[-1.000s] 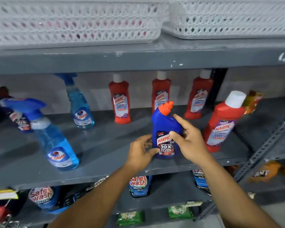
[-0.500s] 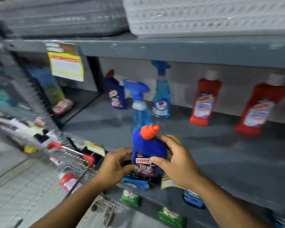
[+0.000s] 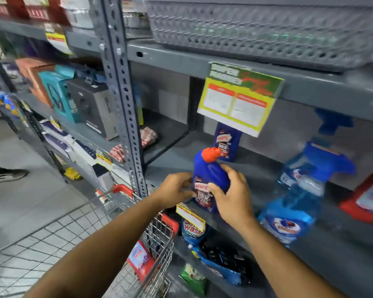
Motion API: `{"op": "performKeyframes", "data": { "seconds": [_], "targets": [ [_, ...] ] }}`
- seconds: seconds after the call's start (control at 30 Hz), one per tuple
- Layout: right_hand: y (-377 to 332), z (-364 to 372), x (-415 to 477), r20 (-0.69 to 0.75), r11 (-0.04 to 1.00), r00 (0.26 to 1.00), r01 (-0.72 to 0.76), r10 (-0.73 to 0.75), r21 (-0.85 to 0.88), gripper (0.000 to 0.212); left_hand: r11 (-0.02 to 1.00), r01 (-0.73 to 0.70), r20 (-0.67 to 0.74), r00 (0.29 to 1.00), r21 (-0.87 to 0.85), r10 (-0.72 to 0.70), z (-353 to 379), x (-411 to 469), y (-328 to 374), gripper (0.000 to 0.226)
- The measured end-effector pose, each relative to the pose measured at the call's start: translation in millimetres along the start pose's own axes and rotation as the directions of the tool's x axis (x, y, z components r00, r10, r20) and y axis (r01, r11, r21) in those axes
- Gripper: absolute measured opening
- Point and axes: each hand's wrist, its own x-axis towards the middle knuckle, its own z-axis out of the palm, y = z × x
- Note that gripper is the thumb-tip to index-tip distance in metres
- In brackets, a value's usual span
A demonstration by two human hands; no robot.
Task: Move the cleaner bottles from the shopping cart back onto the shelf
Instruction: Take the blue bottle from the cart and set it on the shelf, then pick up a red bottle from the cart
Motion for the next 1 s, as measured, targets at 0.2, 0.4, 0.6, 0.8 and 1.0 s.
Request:
{"op": "performKeyframes", "data": {
  "seconds": [0.2, 0.4, 0.6, 0.8, 1.0],
  "targets": [
    [7.6, 28.9, 33.7, -0.017, 0.999, 0.999, -0.031, 0.031, -0.028, 0.057, 0.988, -0.029, -0.014, 1.0, -0.152, 0.027, -9.3, 29.5, -45.7, 0.041],
    [16.5, 42.0, 39.8, -0.09, 0.997, 0.994, -0.067, 0.064, -0.03, 0.064, 0.986, -0.094, -0.125, 0.989, -0.134, 0.077, -11.5, 23.0, -62.4, 0.044],
    [43.4, 82.7, -19.1, -0.26, 0.962, 0.95, 0.108, -0.174, -0.251, 0.066, 0.881, 0.204, -0.54, 0.724, -0.427, -0.429, -15.0, -88.5, -146.6, 0.022],
    [5.4, 175.3, -74.5, 0.3, 0.885, 0.843, 0.466, -0.446, 0.005, 0.036, 0.33, 0.62, -0.189, 0.284, -0.712, -0.94, 41.8, -226.7, -243.6, 0.024],
    [62.6, 359.2, -73.5, 0.849, 0.944, 0.44, 0.014, 0.291, -0.331, 0.043, -0.012, 0.633, 0.205, 0.232, -0.774, -0.951, 127.3, -243.8, -297.9, 0.054]
  ]
}}
